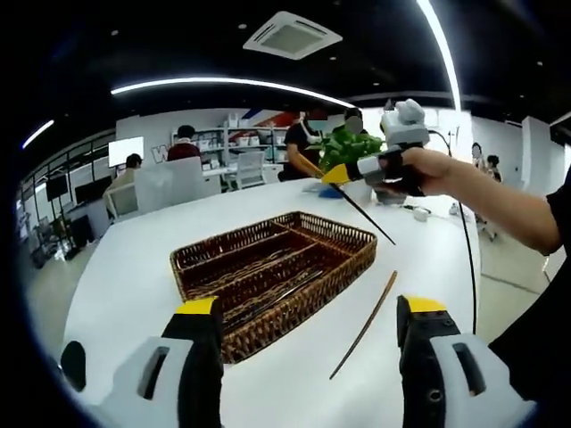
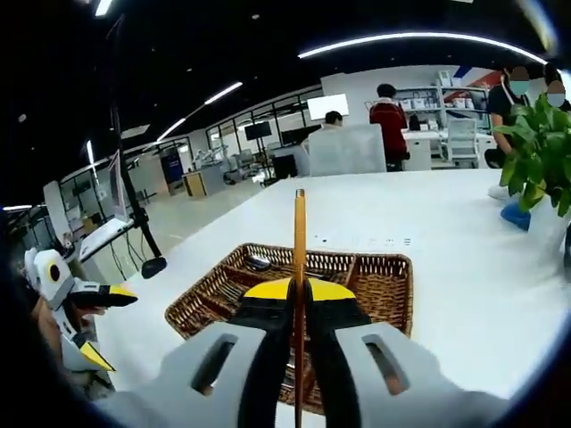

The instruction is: Arrange the knives, forks, and spoons in their matching storage slots by inserting each utensil handle-first until every utensil is classified and aligned in the correct compartment

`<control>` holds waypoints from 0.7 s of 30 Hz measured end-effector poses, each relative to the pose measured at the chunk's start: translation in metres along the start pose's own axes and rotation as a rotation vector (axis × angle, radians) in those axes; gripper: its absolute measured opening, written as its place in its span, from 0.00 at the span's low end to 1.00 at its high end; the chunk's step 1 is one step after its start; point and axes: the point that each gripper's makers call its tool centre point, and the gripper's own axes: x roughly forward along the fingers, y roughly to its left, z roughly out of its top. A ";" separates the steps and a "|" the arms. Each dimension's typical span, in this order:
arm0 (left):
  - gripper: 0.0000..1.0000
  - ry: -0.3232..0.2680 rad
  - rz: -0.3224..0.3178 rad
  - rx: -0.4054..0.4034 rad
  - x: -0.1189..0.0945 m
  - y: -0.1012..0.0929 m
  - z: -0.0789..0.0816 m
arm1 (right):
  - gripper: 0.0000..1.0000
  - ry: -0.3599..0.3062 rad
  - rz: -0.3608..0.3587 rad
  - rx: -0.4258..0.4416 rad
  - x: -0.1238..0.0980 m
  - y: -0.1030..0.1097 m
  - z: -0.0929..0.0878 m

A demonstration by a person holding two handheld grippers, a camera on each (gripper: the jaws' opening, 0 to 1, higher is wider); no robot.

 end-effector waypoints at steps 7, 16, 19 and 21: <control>0.86 -0.002 0.009 0.002 -0.004 0.001 -0.002 | 0.04 0.054 -0.037 0.037 0.023 -0.019 -0.002; 0.92 0.013 0.039 -0.018 -0.004 0.009 -0.007 | 0.04 0.099 -0.095 0.106 0.054 -0.047 -0.012; 0.95 0.008 0.044 -0.023 -0.005 0.011 -0.006 | 0.04 0.104 -0.100 0.125 0.062 -0.049 -0.011; 0.96 -0.001 0.040 -0.026 -0.005 0.011 -0.005 | 0.04 0.116 -0.110 0.123 0.067 -0.052 -0.012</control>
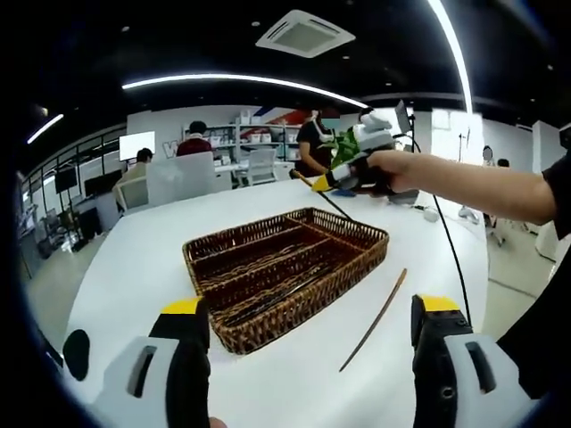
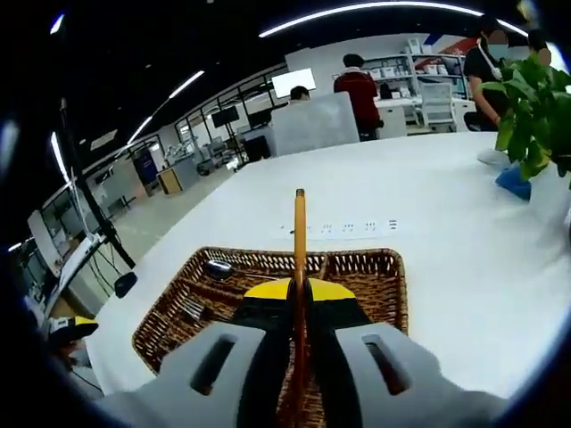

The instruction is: Arrange the knives, forks, and spoons in their matching storage slots by inserting each utensil handle-first until every utensil is classified and aligned in the correct compartment

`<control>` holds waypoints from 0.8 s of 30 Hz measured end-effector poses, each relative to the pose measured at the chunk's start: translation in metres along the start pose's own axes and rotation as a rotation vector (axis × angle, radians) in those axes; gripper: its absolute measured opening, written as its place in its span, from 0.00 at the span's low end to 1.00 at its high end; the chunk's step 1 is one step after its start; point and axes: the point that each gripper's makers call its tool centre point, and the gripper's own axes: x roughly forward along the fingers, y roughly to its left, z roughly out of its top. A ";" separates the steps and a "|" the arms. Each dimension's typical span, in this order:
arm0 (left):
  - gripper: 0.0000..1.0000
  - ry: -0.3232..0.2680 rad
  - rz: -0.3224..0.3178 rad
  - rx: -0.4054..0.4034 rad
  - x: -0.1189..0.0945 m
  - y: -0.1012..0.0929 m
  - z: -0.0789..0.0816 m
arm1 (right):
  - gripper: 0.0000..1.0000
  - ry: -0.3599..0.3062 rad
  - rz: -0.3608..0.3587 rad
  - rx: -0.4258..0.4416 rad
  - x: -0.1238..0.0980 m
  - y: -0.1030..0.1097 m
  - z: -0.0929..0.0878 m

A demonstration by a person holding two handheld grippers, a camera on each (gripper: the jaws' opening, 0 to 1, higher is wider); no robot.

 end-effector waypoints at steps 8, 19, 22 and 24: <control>0.99 -0.001 0.008 -0.007 -0.003 0.005 -0.004 | 0.04 0.044 -0.030 0.047 0.015 -0.014 -0.018; 0.99 0.007 -0.010 -0.003 0.000 0.003 -0.007 | 0.04 0.106 -0.031 0.142 0.025 -0.024 -0.047; 0.99 0.016 -0.015 0.003 0.000 0.001 -0.009 | 0.04 0.126 -0.039 0.151 0.028 -0.023 -0.056; 0.98 0.023 -0.018 0.008 0.001 0.000 -0.010 | 0.04 0.144 -0.047 0.146 0.030 -0.023 -0.063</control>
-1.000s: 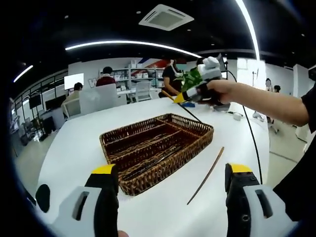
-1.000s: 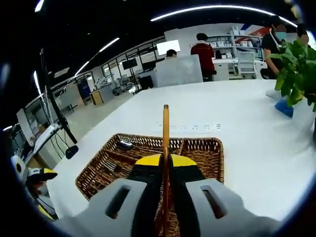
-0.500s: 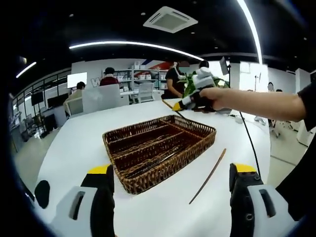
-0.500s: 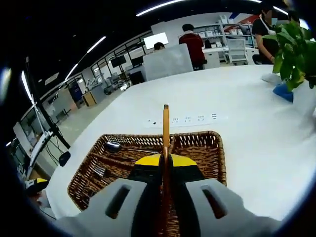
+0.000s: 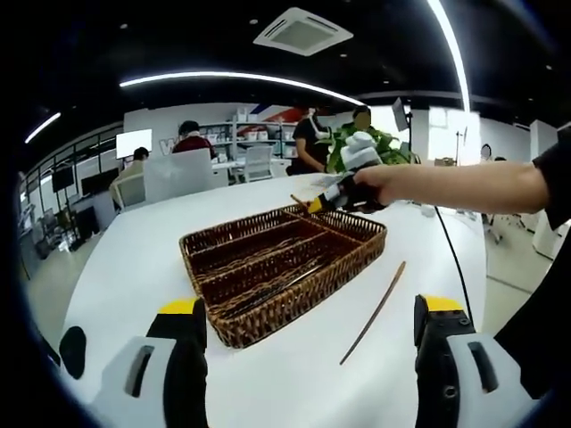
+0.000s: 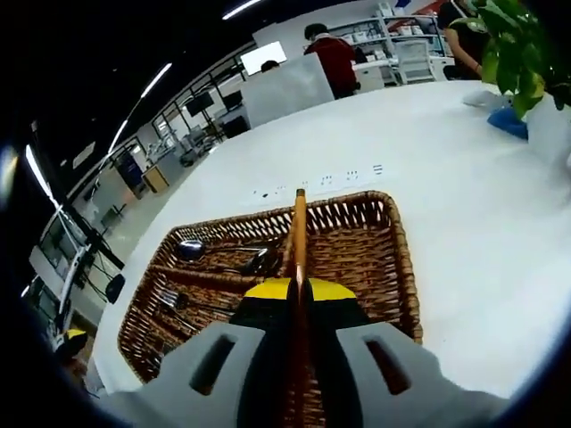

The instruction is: Arrange the knives, forks, and spoons in their matching storage slots by inserting each utensil handle-first until every utensil is classified and aligned in the correct compartment

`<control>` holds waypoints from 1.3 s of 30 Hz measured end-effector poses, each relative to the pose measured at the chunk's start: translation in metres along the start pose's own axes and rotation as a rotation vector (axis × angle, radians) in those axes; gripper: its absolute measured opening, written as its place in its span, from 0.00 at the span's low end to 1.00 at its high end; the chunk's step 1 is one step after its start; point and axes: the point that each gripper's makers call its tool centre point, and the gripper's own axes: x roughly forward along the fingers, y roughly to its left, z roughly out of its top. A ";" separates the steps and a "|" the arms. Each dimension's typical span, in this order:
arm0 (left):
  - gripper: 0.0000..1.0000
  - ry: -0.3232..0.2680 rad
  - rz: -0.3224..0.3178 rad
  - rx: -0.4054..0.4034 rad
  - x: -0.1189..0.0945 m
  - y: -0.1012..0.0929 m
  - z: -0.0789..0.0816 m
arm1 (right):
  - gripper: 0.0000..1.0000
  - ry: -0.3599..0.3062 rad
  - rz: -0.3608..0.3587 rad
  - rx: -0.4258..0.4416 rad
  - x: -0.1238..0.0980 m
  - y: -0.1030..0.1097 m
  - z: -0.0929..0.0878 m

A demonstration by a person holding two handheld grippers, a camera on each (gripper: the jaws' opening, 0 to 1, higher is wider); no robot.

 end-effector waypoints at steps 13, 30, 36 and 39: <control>0.98 0.020 -0.019 0.008 0.001 -0.005 -0.008 | 0.06 0.047 -0.036 -0.022 0.013 -0.012 -0.009; 0.99 0.017 -0.013 0.008 0.002 -0.002 -0.008 | 0.18 0.035 -0.037 -0.164 -0.004 -0.008 -0.005; 0.99 0.013 -0.008 0.003 0.001 -0.001 -0.005 | 0.26 0.034 -0.013 -0.220 -0.015 0.002 -0.008; 0.99 0.011 -0.007 0.001 0.001 -0.001 -0.004 | 0.29 0.030 0.004 -0.247 -0.023 0.007 -0.009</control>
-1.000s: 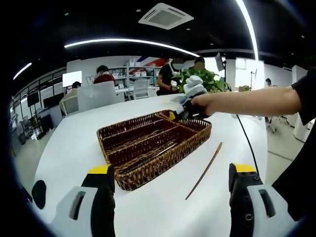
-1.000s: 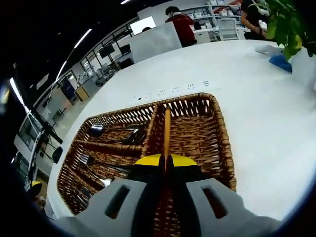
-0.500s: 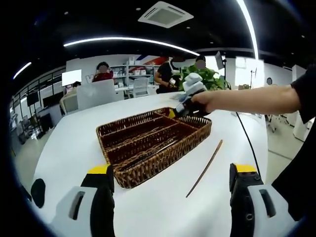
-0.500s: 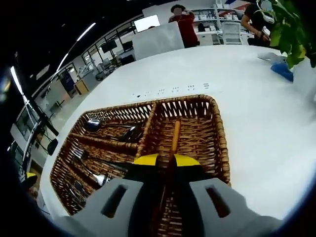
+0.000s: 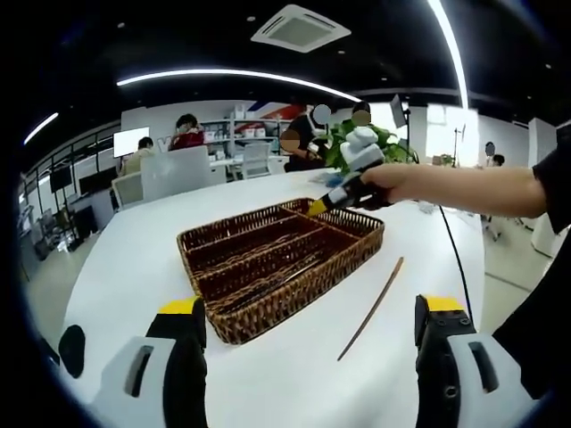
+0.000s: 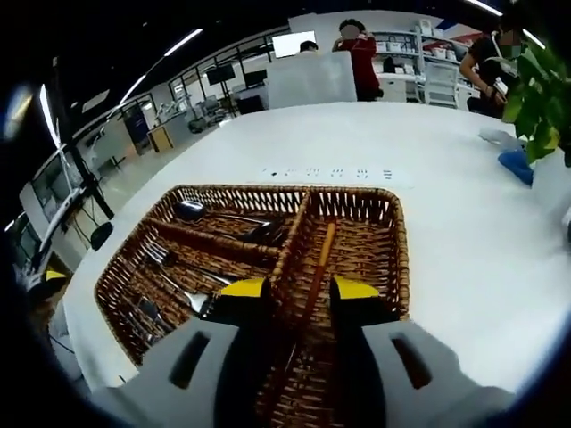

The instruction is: Arrange the knives, forks, and spoons in their matching storage slots by inserting each utensil handle-first until every utensil is classified and aligned in the correct compartment

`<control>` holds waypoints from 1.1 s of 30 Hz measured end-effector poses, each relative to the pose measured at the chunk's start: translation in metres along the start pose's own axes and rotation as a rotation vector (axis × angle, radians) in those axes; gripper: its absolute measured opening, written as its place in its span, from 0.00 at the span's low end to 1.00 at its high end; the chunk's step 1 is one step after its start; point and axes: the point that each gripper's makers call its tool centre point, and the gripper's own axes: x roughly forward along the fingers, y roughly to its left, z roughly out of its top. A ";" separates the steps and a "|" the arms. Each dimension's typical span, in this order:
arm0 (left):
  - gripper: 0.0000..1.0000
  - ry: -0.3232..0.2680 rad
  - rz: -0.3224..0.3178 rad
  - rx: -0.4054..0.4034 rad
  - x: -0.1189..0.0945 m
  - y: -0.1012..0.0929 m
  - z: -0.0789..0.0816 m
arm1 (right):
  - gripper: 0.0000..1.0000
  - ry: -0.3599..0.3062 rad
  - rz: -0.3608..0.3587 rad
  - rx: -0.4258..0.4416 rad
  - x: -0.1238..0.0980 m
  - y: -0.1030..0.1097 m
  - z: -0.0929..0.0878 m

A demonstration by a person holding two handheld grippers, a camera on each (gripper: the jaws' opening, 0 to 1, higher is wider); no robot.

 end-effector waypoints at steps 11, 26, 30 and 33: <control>0.99 -0.026 -0.006 -0.005 0.003 -0.005 0.013 | 0.41 -0.103 0.076 -0.071 -0.054 0.027 0.006; 0.99 -0.067 -0.007 -0.050 0.007 -0.009 0.030 | 0.55 -0.220 0.133 -0.093 -0.132 0.053 -0.002; 0.99 -0.088 0.014 -0.088 0.004 -0.002 0.034 | 0.59 -0.243 0.143 -0.099 -0.149 0.057 -0.006; 0.99 -0.082 0.020 -0.099 0.003 0.000 0.032 | 0.61 -0.262 0.146 -0.107 -0.159 0.060 -0.007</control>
